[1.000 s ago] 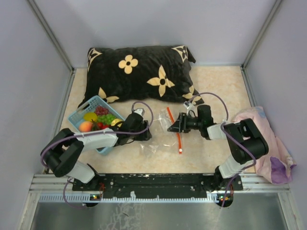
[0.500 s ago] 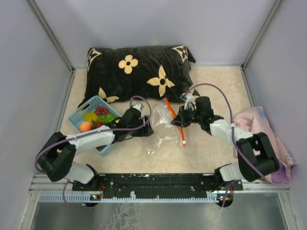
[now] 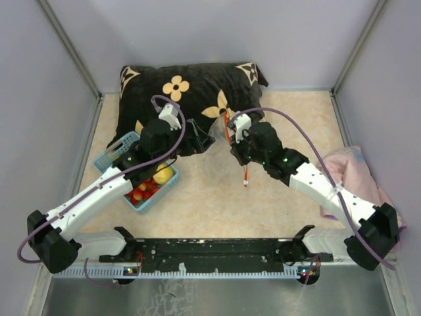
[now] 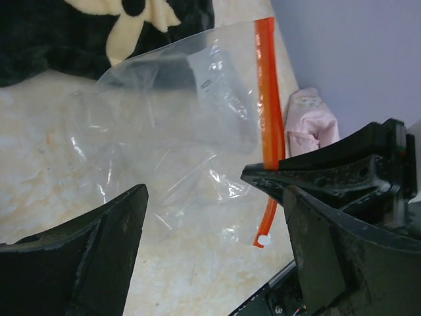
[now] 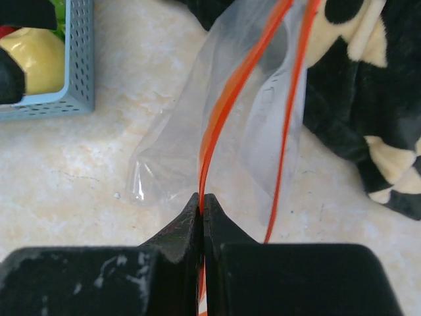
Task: Place the food in the zip-top bag and seal the zipper
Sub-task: Pick up the zipper food storage bag at the center of the board.
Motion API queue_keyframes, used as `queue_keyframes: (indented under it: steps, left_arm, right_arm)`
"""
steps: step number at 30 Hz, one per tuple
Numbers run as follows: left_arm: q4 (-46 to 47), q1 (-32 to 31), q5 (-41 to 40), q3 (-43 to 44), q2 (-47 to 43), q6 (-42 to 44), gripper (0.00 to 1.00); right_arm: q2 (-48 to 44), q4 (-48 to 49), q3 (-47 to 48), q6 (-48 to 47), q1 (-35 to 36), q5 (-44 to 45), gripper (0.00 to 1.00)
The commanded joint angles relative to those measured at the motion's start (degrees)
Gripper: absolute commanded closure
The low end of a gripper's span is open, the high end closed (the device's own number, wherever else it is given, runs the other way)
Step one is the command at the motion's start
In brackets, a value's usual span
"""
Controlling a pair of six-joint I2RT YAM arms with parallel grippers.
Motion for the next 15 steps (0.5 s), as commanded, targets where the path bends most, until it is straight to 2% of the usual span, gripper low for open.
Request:
queue_keyframes:
  steps: [1, 15]
  left_arm:
    - [-0.37, 0.25, 2.48, 2.20, -0.37, -2.58, 0.10]
    - [5.49, 0.43, 4.11, 0.29, 1.22, -6.62, 0.09]
  right_arm:
    - [-0.20, -4.49, 5.64, -5.85, 5.81, 15.19, 1.00]
    - [5.05, -2.97, 9.72, -4.47, 16.30, 22.12, 1.00]
